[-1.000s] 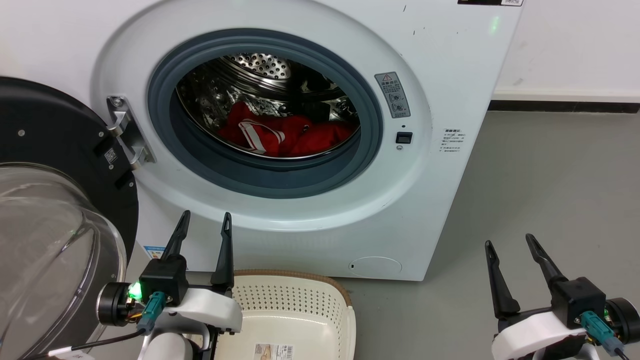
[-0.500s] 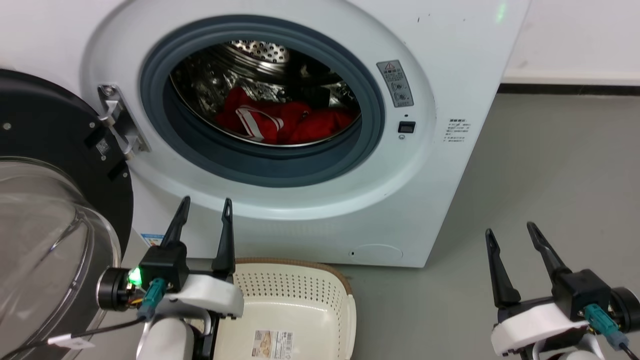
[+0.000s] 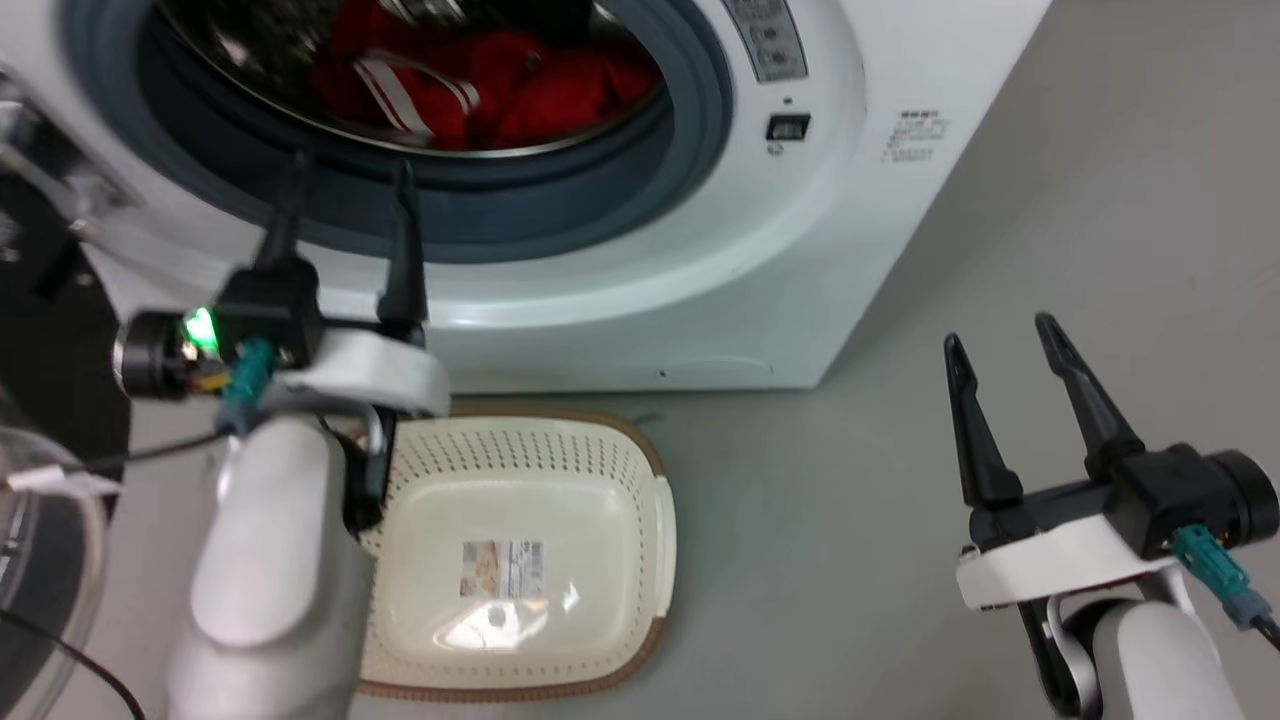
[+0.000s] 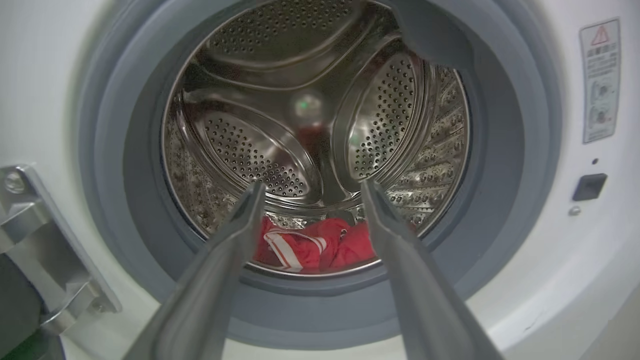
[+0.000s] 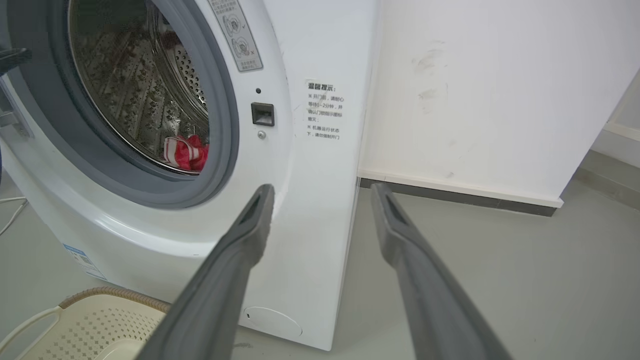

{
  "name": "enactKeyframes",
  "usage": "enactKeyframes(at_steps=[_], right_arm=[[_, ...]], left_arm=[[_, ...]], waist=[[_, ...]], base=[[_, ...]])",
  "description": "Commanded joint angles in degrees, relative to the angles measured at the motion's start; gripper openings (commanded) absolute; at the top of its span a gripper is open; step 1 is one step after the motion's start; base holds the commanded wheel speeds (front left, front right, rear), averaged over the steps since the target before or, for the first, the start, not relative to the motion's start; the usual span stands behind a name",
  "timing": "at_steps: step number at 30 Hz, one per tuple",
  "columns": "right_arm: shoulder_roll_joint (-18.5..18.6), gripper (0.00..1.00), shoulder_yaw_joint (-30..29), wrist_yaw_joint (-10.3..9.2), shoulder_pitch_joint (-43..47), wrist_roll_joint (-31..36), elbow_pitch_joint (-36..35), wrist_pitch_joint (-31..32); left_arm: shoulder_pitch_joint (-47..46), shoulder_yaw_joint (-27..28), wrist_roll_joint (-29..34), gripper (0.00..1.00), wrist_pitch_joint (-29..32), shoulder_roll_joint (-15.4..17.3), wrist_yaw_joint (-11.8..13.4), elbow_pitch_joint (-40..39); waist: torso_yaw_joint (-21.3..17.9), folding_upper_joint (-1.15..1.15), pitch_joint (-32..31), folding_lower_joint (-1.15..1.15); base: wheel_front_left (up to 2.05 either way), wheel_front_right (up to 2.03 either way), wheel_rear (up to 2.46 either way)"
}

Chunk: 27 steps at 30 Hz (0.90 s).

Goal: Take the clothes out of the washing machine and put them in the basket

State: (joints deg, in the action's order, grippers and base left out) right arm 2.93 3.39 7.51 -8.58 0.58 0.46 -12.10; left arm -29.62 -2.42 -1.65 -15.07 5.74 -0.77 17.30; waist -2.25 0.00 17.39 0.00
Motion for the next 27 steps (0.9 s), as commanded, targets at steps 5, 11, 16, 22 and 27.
enactKeyframes(at_steps=[5,11,16,22,27], right_arm=[[-0.1,1.0,2.12,-0.03,-4.81,-1.53,0.62,-1.36],[-0.1,1.0,4.24,-0.04,-8.57,-4.03,2.62,-2.52],[-0.1,1.0,6.03,-0.04,-11.11,-6.39,4.36,-3.03],[-0.11,1.0,7.75,-0.03,-12.82,-8.92,4.35,-3.12],[-0.12,1.0,8.89,-0.03,-13.37,-10.43,4.32,-3.13]], left_arm=[[-10.75,0.08,2.16,1.0,-0.14,3.44,0.4,6.12],[-22.26,-0.35,4.29,1.0,1.77,7.9,-0.19,13.91],[-31.05,-0.5,5.61,1.0,5.0,11.59,-0.64,20.25],[-40.2,-1.7,7.75,1.0,11.42,16.68,-1.95,27.59],[-44.75,-2.6,8.7,1.0,16.85,19.9,-3.42,31.98]], waist=[[-5.61,0.0,10.89,0.0],[-9.19,0.0,16.43,0.0],[-11.83,0.0,19.6,0.0],[-14.52,0.0,22.23,0.0],[-16.12,0.0,23.28,0.0]], base=[[0.0,0.0,0.0],[0.0,0.0,0.0],[0.0,0.0,0.0],[0.0,0.0,0.0],[0.0,0.0,0.0]])
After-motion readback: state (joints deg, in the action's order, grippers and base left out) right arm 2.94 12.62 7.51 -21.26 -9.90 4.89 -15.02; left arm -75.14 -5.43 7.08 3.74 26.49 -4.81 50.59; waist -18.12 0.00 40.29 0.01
